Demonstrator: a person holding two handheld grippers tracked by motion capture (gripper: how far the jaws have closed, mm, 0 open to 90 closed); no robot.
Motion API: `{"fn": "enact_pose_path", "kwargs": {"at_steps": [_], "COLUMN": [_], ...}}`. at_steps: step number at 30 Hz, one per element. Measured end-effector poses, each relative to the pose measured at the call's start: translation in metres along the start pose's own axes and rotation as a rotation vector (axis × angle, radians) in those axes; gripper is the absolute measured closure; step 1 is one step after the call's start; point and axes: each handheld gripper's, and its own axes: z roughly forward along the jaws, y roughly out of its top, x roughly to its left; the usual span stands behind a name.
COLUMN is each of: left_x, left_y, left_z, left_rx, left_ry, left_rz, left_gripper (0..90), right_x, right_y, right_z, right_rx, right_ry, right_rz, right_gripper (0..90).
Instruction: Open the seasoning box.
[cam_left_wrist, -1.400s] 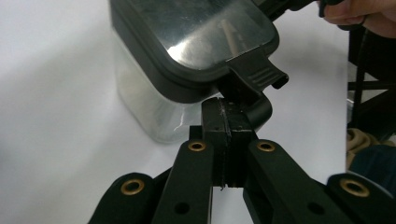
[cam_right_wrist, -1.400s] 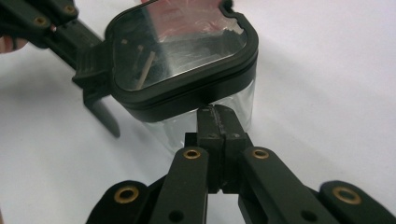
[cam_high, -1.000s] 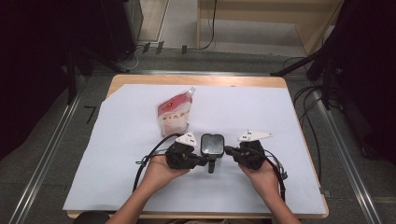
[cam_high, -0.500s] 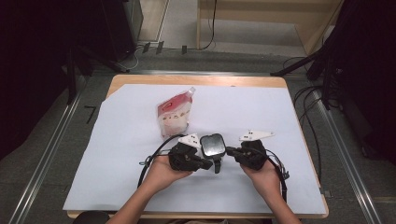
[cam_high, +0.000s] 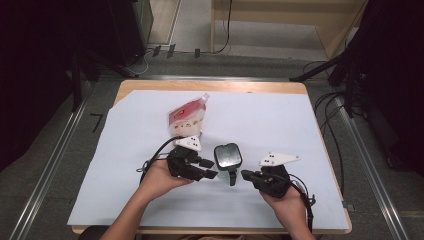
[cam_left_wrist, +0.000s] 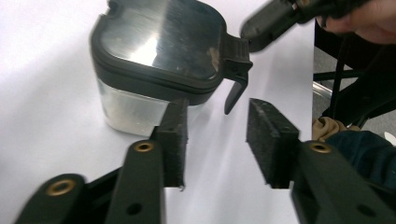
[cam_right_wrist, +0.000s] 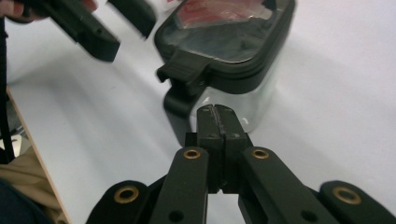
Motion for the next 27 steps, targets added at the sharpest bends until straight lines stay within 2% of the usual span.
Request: {"fn": "enact_pose_path", "kwargs": {"at_steps": [6,12,17,27], "left_x": [0.006,0.01,0.014,0.017], "left_y": [-0.001,-0.003,-0.004,-0.005], "left_z": [-0.003,-0.006,-0.008,-0.006], "left_rx": [-0.003,-0.013,-0.029,-0.011], "left_ry": [0.018,0.021,0.027,0.05], "left_rz": [0.006,-0.014,-0.023,-0.031], "left_gripper": [46.5,43.9,42.9,39.8], "right_x": [0.01,0.019,0.031,0.041], "right_y": [-0.002,-0.001,-0.001,-0.002], "right_z": [0.007,0.01,0.022,0.045], "right_rx": [0.014,0.005,0.017,0.023], "right_ry": [0.021,0.057,0.07,0.056], "right_rz": [-0.027,-0.048,-0.083,-0.084], "right_gripper": [90.0,90.0,90.0,90.0]}}
